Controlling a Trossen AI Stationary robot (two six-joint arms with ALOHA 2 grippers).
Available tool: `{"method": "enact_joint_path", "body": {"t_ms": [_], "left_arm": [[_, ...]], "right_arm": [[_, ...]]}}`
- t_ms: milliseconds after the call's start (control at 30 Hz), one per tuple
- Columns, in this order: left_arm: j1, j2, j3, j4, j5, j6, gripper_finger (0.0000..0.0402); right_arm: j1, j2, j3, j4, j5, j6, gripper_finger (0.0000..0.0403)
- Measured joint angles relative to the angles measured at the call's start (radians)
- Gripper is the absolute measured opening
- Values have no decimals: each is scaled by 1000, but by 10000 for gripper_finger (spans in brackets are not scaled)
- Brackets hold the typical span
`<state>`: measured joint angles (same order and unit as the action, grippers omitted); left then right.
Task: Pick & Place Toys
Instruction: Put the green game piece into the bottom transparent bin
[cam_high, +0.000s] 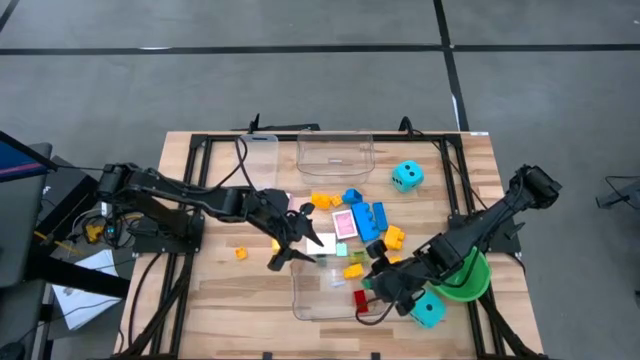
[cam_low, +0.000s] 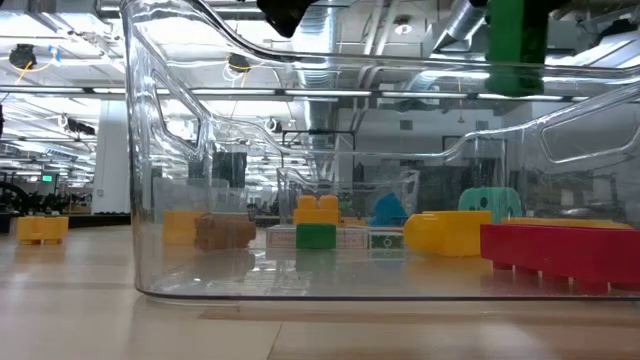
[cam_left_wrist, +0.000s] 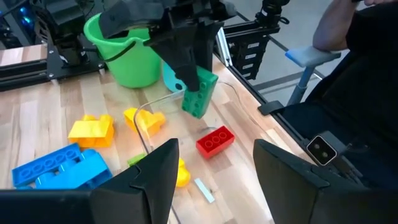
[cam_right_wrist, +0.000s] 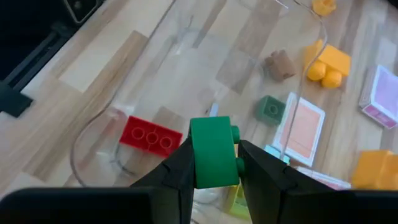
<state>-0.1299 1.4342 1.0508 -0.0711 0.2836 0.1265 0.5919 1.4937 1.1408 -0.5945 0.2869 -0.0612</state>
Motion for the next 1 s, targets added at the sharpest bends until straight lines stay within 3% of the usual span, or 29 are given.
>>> {"method": "enact_joint_path", "body": {"t_ms": [267, 1000], "left_arm": [[0, 0, 0, 0, -5, 0, 198], [0, 0, 0, 0, -4, 0, 195]], "right_arm": [[-25, 0, 0, -1, -60, 6, 102], [-32, 0, 0, -12, -61, 10, 115]]}}
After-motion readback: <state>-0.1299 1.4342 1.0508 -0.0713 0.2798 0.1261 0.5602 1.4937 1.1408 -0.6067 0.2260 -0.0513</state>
